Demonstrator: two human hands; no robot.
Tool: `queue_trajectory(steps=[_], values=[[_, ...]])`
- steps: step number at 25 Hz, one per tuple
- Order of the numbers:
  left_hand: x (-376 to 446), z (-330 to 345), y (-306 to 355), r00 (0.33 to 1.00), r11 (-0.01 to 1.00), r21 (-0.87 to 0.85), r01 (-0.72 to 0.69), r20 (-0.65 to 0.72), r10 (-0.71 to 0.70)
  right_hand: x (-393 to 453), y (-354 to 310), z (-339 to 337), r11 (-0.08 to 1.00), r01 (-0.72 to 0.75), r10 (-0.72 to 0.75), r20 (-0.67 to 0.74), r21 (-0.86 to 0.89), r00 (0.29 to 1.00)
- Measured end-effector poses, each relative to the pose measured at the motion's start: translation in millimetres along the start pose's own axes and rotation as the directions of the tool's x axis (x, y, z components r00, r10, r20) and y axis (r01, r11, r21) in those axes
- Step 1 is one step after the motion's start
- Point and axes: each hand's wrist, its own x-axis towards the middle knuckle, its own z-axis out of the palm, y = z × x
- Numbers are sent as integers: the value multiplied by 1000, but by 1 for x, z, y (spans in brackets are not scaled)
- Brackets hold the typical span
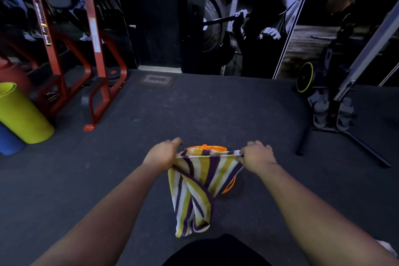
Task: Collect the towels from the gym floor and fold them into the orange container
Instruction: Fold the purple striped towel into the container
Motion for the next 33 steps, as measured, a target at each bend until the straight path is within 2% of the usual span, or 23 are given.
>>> queue_trajectory(steps=[4, 8, 10, 11, 12, 13, 14, 16, 17, 18, 19, 21, 22, 23, 24, 25, 26, 27, 28, 29, 30, 31, 33], values=[[-6, -7, 16, 988, 980, 140, -138, -50, 146, -1, 6, -15, 909, -134, 193, -112, 396, 975], [18, -33, 9, 994, 929, 365, -64, -62, 93, 11, 18, -22, 484, 29, 166, -124, 875, 978], [33, -35, -5, 979, 990, 130, 50, -204, -23, 13, 21, -29, 234, 84, 189, -130, 969, 973], [38, -35, -11, 960, 980, -185, 76, -252, -122, 13, 19, -34, 138, 109, 228, -138, 984, 964], [39, -35, -11, 951, 837, -545, 53, -227, -208, 12, 18, -40, 64, 140, 257, -151, 988, 955], [36, -37, -5, 960, 602, -797, 53, -125, -251, 13, 16, -45, 24, 172, 280, -172, 985, 945], [32, -40, 6, 970, 389, -920, 52, -46, -237, 11, 13, -52, 9, 208, 315, -200, 978, 928], [22, -56, 33, 988, 225, -974, 24, -11, -153, 2, 9, -70, -157, 310, 356, -239, 938, 903], [19, -67, 48, 992, 165, -986, -12, -33, -125, -3, 9, -76, -292, 347, 324, -249, 891, 912], [22, -79, 59, 993, 83, -996, -41, -50, -107, -7, 10, -77, -351, 322, 230, -253, 879, 940], [25, -93, 70, 993, -2, -999, -45, -45, -107, -10, 8, -70, -282, 238, 102, -218, 929, 971], [31, -127, 81, 996, -174, -984, 28, 41, -74, -25, -6, -50, 45, 85, -169, -77, 995, 983], [33, -138, 80, 998, -241, -970, 42, 51, -31, -27, -17, -38, 116, 58, -233, -29, 992, 972], [32, -145, 77, 999, -338, -941, 14, 2, 37, -30, -29, -37, 53, 28, -212, -16, 998, 977], [31, -141, 68, 993, -426, -905, -18, -68, 101, -32, -38, -44, -84, -12, -137, 0, 996, 991], [29, -126, 58, 981, -445, -895, 3, -85, 177, -32, -45, -54, -244, -52, -67, 36, 968, 997], [24, -99, 45, 978, -338, -939, 62, -10, 207, -29, -46, -61, -405, -50, -16, 48, 913, 999], [18, -67, 33, 967, -158, -975, 157, 119, 227, -26, -44, -72, -491, -39, 26, 59, 871, 998], [9, -37, 26, 935, 35, -970, 241, 241, 259, -20, -39, -80, -536, -35, 47, 70, 844, 996], [1, -19, 25, 902, 149, -947, 283, 316, 294, -14, -33, -84, -542, -24, 74, 77, 840, 994], [-1, -10, 24, 904, 188, -941, 282, 326, 276, -9, -27, -86, -562, -17, 80, 75, 827, 994], [-2, -13, 25, 929, 118, -959, 256, 278, 245, -6, -21, -86, -610, -7, 79, 69, 792, 995], [5, -34, 24, 982, -175, -973, 150, 127, 137, -3, -13, -81, -723, 14, 72, 56, 691, 996]])
